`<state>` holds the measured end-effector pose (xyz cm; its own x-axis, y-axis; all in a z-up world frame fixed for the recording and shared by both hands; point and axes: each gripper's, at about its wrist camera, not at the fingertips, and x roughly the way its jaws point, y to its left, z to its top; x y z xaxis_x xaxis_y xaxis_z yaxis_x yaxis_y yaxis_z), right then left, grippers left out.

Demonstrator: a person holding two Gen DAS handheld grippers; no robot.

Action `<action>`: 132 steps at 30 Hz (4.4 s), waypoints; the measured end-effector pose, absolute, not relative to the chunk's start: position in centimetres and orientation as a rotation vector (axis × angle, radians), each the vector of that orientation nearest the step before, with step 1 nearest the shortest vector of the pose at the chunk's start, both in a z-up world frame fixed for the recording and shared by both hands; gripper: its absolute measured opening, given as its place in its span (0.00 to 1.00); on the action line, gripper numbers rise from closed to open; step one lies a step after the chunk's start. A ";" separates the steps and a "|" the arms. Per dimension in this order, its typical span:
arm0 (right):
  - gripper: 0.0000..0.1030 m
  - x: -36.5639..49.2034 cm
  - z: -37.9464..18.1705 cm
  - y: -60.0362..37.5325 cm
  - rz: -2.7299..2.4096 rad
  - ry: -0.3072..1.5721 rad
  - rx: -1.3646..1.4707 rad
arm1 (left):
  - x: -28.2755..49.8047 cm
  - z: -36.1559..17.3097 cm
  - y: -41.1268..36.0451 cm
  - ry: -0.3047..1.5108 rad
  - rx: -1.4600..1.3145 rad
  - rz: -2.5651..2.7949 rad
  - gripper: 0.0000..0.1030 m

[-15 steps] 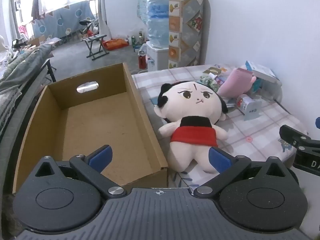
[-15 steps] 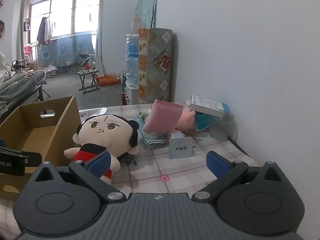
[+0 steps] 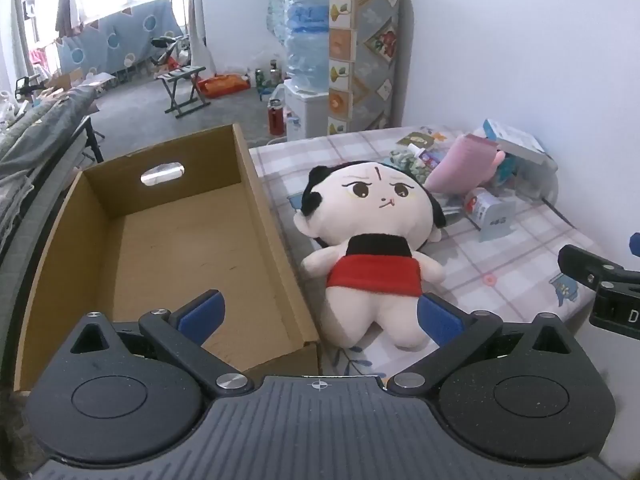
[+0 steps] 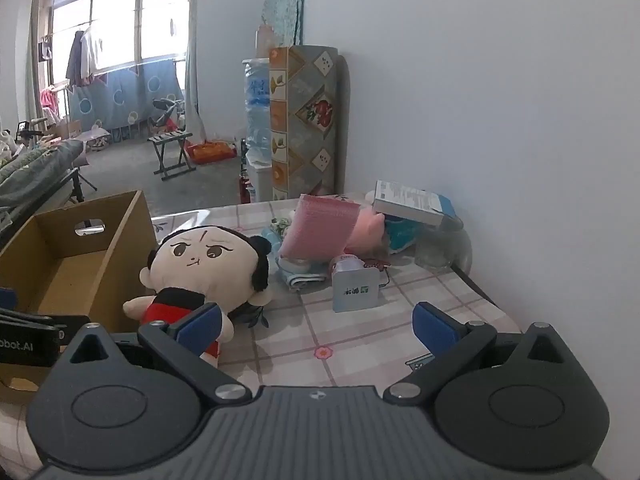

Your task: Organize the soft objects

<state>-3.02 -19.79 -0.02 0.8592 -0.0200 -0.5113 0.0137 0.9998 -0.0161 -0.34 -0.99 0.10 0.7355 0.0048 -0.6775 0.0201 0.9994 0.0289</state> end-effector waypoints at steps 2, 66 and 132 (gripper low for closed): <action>0.58 -3.0 -0.1 -19.7 -0.020 0.538 -0.016 | 0.8 0.0 -1.1 0.760 0.028 -0.032 1.00; 0.58 -2.0 -0.5 -19.3 -0.007 0.566 -0.050 | 1.3 -0.7 -1.1 0.775 0.025 -0.032 1.00; 0.57 10.5 -11.6 -32.2 0.144 0.450 0.317 | 24.5 -3.4 -17.8 0.763 0.217 -0.254 0.11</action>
<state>10.46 -32.19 -11.60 0.8913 0.2063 -0.4037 -0.0674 0.9409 0.3320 24.51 -17.77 -3.42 0.6950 -0.1478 -0.7036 0.3037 0.9474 0.1010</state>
